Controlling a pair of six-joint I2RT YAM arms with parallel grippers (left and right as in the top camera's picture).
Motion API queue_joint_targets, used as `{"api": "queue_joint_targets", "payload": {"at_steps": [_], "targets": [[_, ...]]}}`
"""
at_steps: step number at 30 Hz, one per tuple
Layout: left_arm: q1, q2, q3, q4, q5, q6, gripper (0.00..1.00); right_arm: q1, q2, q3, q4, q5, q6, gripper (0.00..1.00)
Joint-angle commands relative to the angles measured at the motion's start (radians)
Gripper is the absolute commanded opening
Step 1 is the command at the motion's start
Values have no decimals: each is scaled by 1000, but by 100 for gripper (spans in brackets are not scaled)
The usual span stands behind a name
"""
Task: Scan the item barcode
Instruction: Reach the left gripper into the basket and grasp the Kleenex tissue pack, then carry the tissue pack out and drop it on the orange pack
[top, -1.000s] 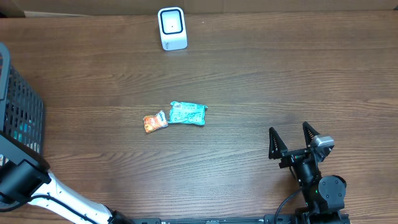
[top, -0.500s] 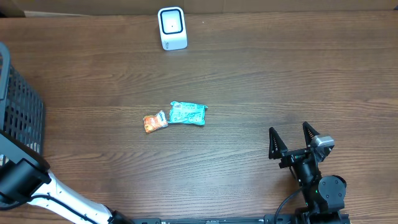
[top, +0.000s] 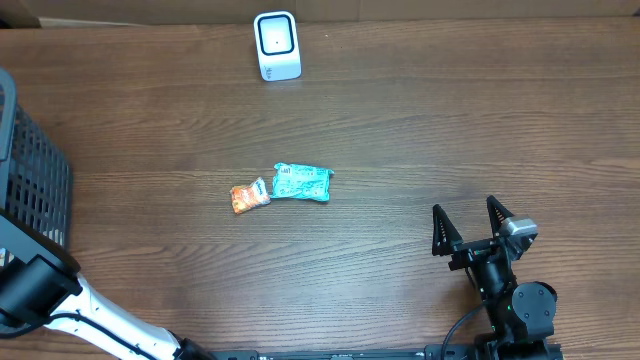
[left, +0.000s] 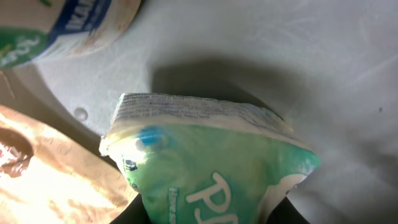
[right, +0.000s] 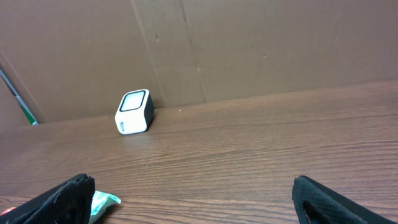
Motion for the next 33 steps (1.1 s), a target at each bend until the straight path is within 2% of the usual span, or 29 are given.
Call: {"api": "queue_joint_targets", "payload": {"at_steps": [1, 11, 15, 24, 33], "targets": [[-7, -18, 60, -24, -8, -12, 20, 5, -11, -10, 3, 0, -2, 100], [-7, -114, 257, -171, 45, -26, 20, 5, -11, -10, 4, 0, -2, 100], [-7, -164, 366, -240, 79, -73, 20, 5, -11, -10, 3, 0, -2, 100], [-7, -331, 581, -328, 257, -105, 20, 5, -11, -10, 3, 0, -2, 100], [-30, -577, 611, -388, 403, -130, 20, 5, -11, -10, 4, 0, -2, 100]]}}
